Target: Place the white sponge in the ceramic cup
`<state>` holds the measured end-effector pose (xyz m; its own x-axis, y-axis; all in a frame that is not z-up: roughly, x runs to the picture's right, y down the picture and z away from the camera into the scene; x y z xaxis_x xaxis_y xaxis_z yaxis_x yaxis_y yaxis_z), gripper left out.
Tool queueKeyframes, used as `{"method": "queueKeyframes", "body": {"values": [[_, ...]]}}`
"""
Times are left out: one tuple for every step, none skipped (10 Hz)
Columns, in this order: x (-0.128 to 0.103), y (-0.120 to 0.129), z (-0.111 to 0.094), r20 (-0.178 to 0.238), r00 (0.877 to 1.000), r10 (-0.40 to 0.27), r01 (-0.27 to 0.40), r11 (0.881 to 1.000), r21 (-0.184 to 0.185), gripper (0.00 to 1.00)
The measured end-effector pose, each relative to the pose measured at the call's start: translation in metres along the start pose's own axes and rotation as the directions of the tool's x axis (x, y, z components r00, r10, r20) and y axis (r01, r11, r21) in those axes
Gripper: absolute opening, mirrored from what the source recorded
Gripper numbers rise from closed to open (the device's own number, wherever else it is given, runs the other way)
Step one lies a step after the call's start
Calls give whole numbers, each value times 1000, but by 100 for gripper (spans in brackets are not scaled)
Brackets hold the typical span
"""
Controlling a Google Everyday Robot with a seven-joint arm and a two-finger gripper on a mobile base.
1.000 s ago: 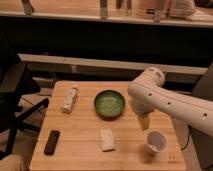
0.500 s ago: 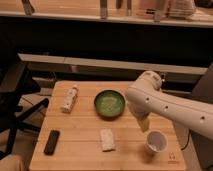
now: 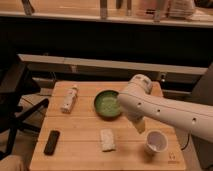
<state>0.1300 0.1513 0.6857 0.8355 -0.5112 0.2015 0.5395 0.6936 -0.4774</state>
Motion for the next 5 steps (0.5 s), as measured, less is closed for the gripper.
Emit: {"method": "queueKeyframes", "body": {"values": [[-3,-1,1,-1,1000,-11,11,1000,0,80],[-8,-3,0,-1,999,-41,41,999,1,80],[-15,-6,0,-1,997,-75,75,997,0,80],[-23,-9,0,0,993,-115,115,993,0,80],[-25,-6,4,0,992,-125,125,992,-6,80]]}}
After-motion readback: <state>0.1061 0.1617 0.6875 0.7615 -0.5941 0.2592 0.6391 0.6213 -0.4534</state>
